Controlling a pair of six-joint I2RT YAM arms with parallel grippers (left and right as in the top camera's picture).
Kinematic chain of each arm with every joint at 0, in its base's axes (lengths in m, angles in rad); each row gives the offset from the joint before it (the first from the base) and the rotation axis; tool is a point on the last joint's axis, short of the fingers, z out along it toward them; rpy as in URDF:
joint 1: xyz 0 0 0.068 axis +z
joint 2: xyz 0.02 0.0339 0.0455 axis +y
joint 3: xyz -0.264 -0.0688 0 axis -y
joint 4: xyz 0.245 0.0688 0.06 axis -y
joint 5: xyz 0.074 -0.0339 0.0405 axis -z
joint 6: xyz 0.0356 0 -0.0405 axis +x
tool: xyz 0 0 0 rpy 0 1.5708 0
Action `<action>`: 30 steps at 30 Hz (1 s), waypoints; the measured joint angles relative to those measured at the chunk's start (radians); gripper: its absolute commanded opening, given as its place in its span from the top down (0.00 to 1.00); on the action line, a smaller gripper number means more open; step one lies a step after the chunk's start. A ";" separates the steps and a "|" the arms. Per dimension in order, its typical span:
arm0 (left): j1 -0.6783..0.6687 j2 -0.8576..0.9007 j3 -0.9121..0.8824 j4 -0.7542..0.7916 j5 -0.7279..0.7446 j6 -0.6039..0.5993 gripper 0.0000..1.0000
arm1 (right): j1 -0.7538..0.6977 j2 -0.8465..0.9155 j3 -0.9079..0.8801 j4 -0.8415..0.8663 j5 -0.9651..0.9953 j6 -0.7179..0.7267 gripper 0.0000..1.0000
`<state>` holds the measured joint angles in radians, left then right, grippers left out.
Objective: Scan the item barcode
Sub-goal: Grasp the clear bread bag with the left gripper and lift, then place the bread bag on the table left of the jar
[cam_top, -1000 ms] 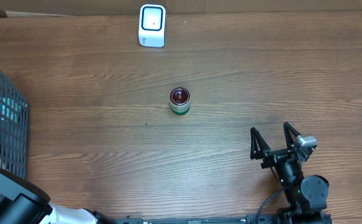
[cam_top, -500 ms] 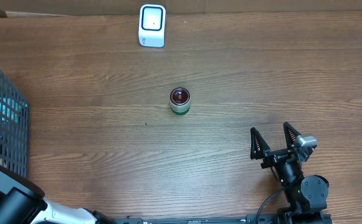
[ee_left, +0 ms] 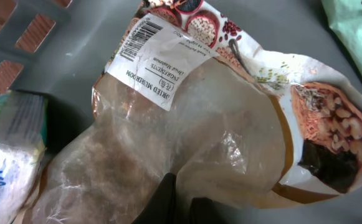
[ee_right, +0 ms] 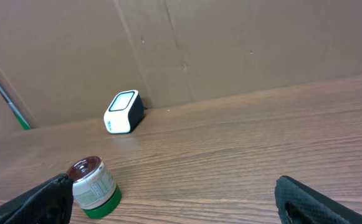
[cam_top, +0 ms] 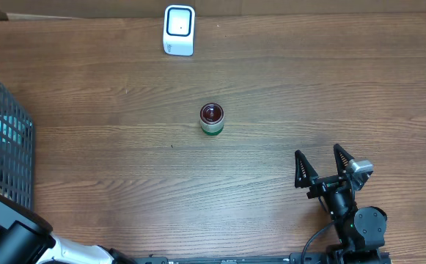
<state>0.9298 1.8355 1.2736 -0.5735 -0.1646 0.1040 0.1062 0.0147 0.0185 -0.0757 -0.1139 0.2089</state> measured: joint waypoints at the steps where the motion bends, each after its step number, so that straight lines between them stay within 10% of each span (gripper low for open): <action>1: 0.000 -0.007 0.002 -0.011 0.000 -0.002 0.96 | 0.000 0.000 0.000 0.000 0.000 0.000 0.00; 19: -0.072 -0.543 0.316 -0.024 0.162 -0.361 0.96 | 0.000 0.000 0.000 0.000 0.000 0.000 0.00; 30: -0.449 -0.720 0.317 -0.314 0.304 -0.480 0.96 | 0.000 0.000 0.000 0.000 0.000 0.000 0.00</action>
<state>0.4812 1.1152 1.5909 -0.8879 0.1398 -0.3763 0.1062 0.0147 0.0185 -0.0757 -0.1139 0.2085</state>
